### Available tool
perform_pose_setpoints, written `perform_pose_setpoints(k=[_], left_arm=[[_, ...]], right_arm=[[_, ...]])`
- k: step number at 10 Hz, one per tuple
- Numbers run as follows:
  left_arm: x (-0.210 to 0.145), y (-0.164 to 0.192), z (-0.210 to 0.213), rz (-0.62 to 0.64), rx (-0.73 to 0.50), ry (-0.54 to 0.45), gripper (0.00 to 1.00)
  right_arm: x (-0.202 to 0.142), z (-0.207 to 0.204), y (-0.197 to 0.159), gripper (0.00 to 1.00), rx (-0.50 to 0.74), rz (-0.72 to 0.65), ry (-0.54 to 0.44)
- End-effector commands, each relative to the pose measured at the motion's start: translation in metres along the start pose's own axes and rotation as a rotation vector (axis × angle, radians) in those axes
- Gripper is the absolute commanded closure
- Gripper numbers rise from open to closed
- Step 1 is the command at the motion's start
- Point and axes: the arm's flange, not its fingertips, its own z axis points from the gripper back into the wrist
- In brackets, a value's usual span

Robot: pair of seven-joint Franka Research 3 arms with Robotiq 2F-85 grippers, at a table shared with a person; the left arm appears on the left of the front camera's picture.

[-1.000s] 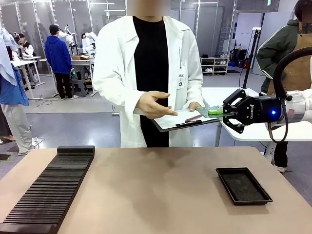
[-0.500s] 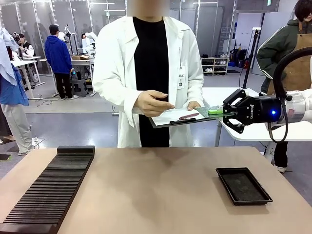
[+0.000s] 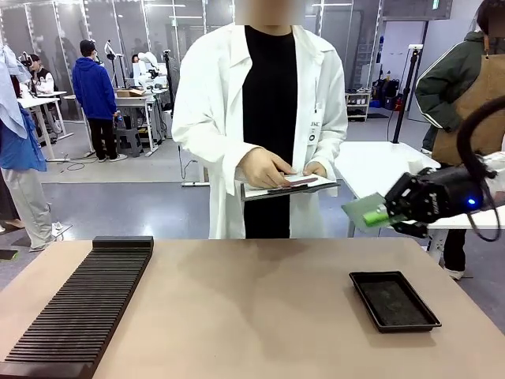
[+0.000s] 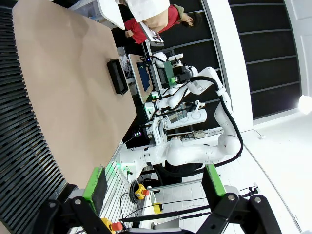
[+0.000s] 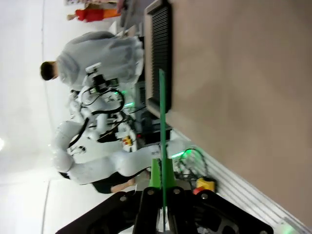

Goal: Inspect the PCB.
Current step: Place the Blank PCB in the ESD tray.

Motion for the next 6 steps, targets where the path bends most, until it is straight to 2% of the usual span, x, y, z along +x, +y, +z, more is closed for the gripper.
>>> perform_pose_setpoints(k=[1,3,5,6], left_arm=[[0.002,-0.003,0.004,0.015,-0.002,0.018,0.0],[0.002,-0.003,0.004,0.015,-0.002,0.018,0.0],[0.002,-0.003,0.004,0.015,-0.002,0.018,0.0],[0.002,-0.003,0.004,0.015,-0.002,0.018,0.0]], right_arm=[[-0.001,0.006,-0.024,0.97,-0.107,0.022,-0.101],[0.017,0.003,-0.061,0.97,-0.198,0.012,-0.107],[0.037,-0.005,-0.093,0.97,-0.257,0.031,-0.164],[0.045,-0.008,-0.108,0.97,-0.26,0.025,-0.153]])
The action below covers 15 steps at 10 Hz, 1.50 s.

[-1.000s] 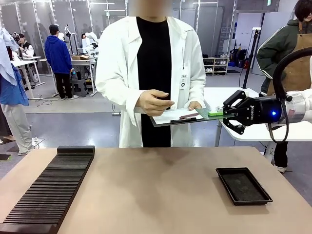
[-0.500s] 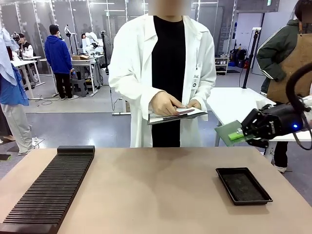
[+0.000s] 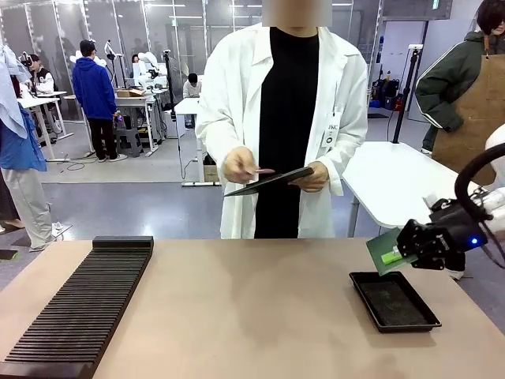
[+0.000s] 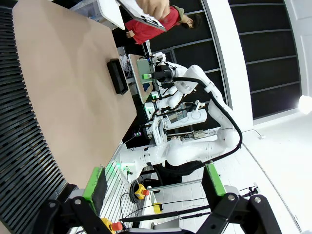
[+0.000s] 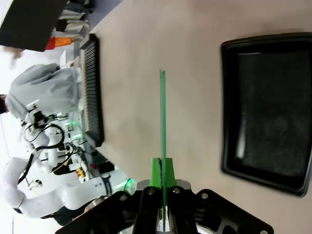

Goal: Inspect the PCB.
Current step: Place the Blank PCB in the ESD tray.

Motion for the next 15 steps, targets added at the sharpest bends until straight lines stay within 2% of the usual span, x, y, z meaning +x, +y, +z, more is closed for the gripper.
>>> perform_pose_setpoints(k=[1,4,5,8,10,13,14,15], left_arm=[[0.002,-0.004,0.004,0.015,-0.002,0.019,0.0],[0.002,-0.004,0.004,0.015,-0.002,0.019,0.0],[0.002,-0.004,0.004,0.015,-0.002,0.019,0.0],[0.002,-0.004,0.004,0.015,-0.002,0.019,0.0],[0.002,-0.004,0.004,0.015,-0.002,0.019,0.0],[0.002,-0.004,0.004,0.015,-0.002,0.019,0.0],[0.002,-0.004,0.004,0.015,-0.002,0.019,0.0],[0.002,-0.004,0.004,0.015,-0.002,0.019,0.0]], right_arm=[[0.02,-0.013,-0.016,0.97,-0.007,0.011,0.025],[0.036,-0.03,-0.034,0.97,-0.08,-0.007,0.05],[0.04,-0.031,-0.039,0.97,-0.097,-0.023,0.026],[0.048,-0.04,-0.049,0.97,-0.112,-0.03,0.047],[0.05,-0.051,-0.057,0.97,-0.161,-0.048,0.055],[0.047,-0.054,-0.059,0.97,-0.169,-0.071,0.091],[0.046,-0.055,-0.058,0.88,-0.185,-0.072,0.084],[0.045,-0.056,-0.055,0.7,-0.207,-0.067,0.073]])
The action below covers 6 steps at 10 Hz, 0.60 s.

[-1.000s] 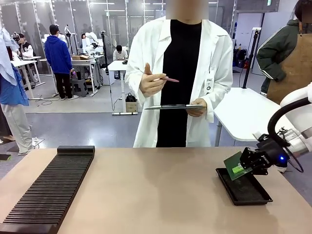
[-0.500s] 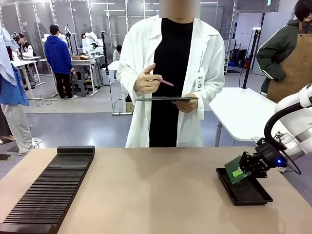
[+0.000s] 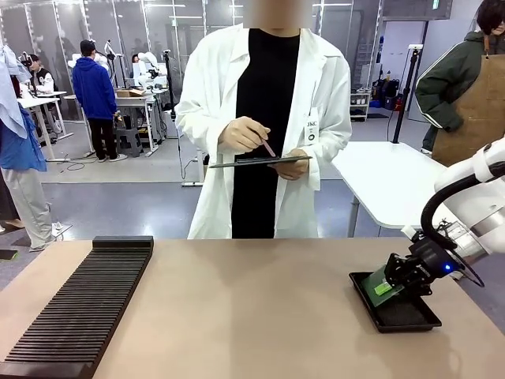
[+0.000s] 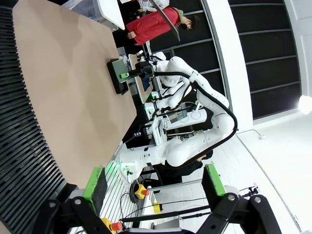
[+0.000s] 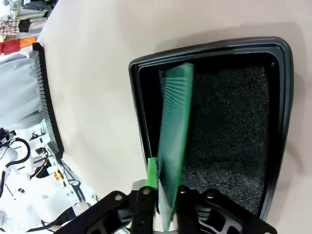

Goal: Inspect the PCB.
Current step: Place the Blank PCB in the ESD tray.

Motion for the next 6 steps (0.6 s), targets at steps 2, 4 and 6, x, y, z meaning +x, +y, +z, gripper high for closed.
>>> perform_pose_setpoints(k=[2,4,6], left_arm=[[0.002,-0.004,0.004,0.015,-0.002,0.019,0.0],[0.002,-0.004,0.004,0.015,-0.002,0.019,0.0],[0.002,-0.004,0.004,0.015,-0.002,0.019,0.0]], right_arm=[[-0.005,-0.001,0.014,0.43,-0.081,-0.022,-0.014],[-0.015,0.0,0.02,0.16,-0.112,-0.034,-0.033],[-0.02,0.003,0.024,0.0,-0.157,-0.052,-0.09]])
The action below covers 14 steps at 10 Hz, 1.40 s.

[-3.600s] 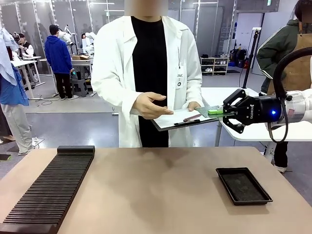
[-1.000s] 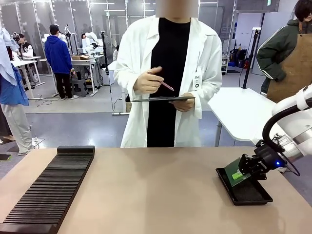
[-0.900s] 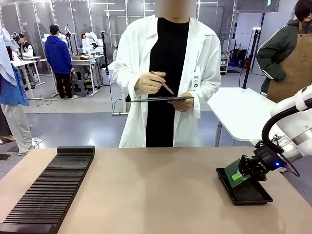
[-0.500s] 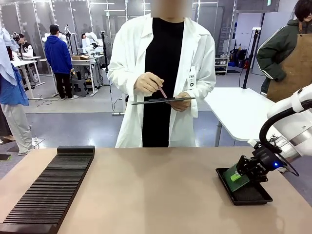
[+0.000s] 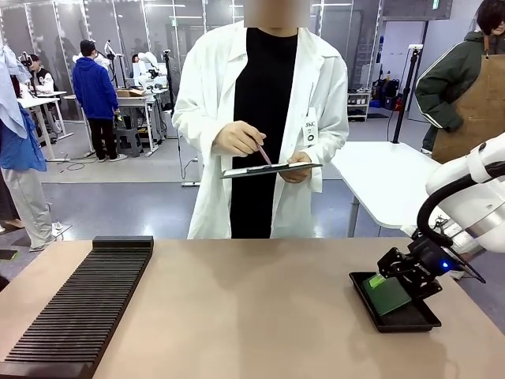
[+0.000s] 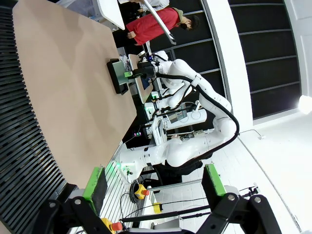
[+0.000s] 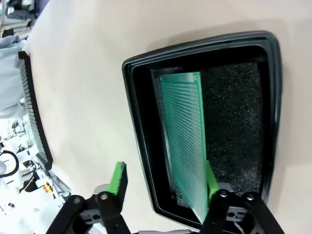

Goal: Inspect the PCB.
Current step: Place the Blank PCB in the ESD tray.

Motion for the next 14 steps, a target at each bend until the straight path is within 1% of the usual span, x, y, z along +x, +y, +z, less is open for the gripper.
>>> perform_pose_setpoints(k=[1,3,5,6,7,8,14], left_arm=[[0.002,-0.004,0.004,0.015,-0.002,0.019,0.0],[0.002,-0.004,0.004,0.015,-0.002,0.019,0.0],[0.002,-0.004,0.004,0.015,-0.002,0.019,0.0],[0.002,-0.004,0.004,0.015,-0.002,0.019,0.0],[0.002,-0.004,0.004,0.015,-0.002,0.019,0.0],[0.002,-0.004,0.004,0.015,-0.002,0.019,0.0],[0.002,-0.004,0.004,0.015,-0.002,0.019,0.0]], right_arm=[[-0.01,0.002,0.012,0.0,-0.079,-0.046,-0.077],[-0.014,0.008,0.02,0.0,-0.123,-0.089,-0.124],[-0.016,0.018,0.028,0.0,-0.212,-0.113,-0.183],[-0.018,0.023,0.033,0.0,-0.21,-0.117,-0.192],[-0.019,0.025,0.034,0.0,-0.187,-0.121,-0.168],[-0.011,0.02,0.021,0.0,-0.166,-0.085,-0.181],[-0.011,0.02,0.021,0.0,-0.166,-0.085,-0.181]])
